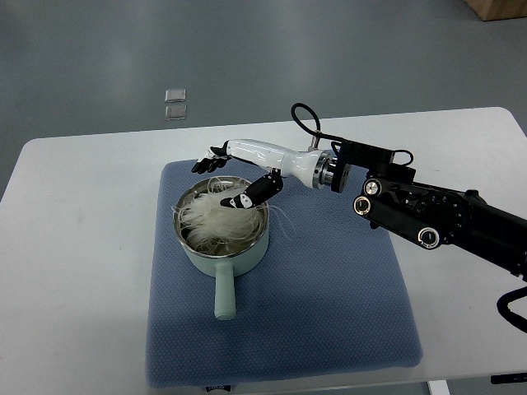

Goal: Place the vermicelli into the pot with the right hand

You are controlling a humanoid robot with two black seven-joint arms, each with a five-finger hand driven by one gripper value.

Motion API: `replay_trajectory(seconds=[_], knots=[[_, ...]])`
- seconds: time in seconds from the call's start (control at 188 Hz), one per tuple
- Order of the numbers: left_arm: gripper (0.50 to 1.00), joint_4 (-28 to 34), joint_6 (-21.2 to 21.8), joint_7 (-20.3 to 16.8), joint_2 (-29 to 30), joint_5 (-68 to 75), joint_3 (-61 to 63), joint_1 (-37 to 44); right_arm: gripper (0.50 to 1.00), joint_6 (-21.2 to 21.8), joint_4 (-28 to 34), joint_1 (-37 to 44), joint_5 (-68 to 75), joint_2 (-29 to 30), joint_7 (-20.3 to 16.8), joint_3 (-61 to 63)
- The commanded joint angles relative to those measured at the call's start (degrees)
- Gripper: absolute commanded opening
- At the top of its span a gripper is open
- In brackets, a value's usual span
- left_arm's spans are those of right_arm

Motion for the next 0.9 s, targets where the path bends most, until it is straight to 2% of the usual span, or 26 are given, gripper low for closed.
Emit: replay_trajectory(seconds=[0.0, 0.308, 0.664, 0.893], knots=[[1.000, 0.00, 0.00, 0.00, 0.00, 0.00, 0.00, 0.00, 0.758, -0.03, 0.09, -0.25, 0.00, -0.14, 0.09, 0.01], [1.000, 0.00, 0.00, 0.00, 0.00, 0.00, 0.00, 0.00, 0.856, 0.06, 0.97, 0.19, 0.97, -0.93, 0.53, 0.98], [1.000, 0.00, 0.00, 0.00, 0.00, 0.00, 0.00, 0.00, 0.866, 0.85, 2.11, 0.63, 3.34, -2.60, 0.70, 9.59], [1.000, 0.00, 0.00, 0.00, 0.00, 0.00, -0.09, 0.00, 0.883, 0.41, 0.97, -0.42, 16.79, -2.25, 0.09, 17.06]])
